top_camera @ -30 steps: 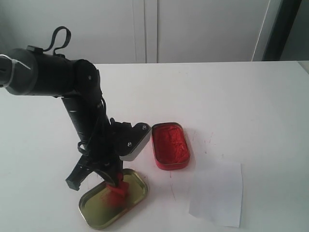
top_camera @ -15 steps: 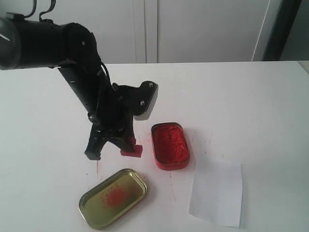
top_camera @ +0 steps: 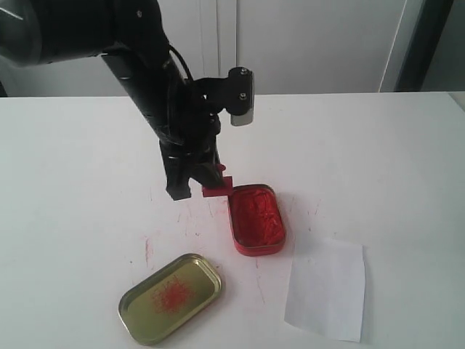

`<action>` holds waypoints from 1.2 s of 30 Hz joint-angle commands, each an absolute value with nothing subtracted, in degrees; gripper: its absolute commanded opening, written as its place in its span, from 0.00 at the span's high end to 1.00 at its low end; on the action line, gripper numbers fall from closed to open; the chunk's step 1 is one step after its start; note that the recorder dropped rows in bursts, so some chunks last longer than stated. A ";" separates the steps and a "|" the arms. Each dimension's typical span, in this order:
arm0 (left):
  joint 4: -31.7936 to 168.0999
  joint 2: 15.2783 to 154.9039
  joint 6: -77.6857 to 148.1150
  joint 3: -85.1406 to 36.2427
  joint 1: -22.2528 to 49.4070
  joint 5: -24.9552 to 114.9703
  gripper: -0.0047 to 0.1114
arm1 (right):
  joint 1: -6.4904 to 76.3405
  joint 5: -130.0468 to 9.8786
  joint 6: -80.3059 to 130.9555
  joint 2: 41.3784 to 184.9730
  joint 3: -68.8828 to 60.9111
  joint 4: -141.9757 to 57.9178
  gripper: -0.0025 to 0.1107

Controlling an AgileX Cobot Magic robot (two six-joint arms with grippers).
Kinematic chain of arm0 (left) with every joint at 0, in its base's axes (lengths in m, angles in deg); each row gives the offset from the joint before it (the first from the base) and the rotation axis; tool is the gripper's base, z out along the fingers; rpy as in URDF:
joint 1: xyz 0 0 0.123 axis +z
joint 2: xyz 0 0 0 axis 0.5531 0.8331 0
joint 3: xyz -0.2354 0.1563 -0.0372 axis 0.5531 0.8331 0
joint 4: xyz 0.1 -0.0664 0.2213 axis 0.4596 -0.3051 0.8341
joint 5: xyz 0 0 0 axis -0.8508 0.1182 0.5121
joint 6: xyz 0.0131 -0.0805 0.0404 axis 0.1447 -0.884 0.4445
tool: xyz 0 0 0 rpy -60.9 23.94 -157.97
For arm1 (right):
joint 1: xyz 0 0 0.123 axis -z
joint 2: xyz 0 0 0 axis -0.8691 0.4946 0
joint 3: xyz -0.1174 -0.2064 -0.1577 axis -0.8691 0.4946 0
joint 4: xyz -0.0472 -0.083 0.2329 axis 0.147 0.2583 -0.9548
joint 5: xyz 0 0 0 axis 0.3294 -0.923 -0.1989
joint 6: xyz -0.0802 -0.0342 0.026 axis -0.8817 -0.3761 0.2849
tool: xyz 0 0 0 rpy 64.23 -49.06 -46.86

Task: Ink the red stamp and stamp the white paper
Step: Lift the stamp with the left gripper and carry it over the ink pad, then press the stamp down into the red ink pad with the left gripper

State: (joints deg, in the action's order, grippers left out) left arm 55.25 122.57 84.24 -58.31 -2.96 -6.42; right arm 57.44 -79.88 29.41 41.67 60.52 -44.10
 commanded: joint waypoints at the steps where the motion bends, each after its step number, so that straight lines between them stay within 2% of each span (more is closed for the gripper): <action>1: 55.55 126.48 80.08 -63.47 -3.18 -11.48 0.96 | 57.44 -79.77 29.48 41.38 60.91 -43.70 0.98; 14: 60.95 138.74 71.23 -79.18 -7.14 -17.53 0.96 | 57.44 -79.77 29.48 41.38 60.91 -43.70 0.98; 25: 61.79 144.84 66.90 -85.83 -9.98 -17.78 0.96 | 57.44 -79.77 29.48 41.38 60.91 -43.70 0.98; 36: 62.19 147.28 66.90 -86.45 -10.33 -16.11 0.96 | 57.44 -79.77 29.48 41.38 60.91 -43.70 0.98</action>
State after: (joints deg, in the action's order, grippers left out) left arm 62.64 146.72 67.46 -86.15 -9.93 -15.41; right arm 57.44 -79.88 29.41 41.67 60.52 -44.10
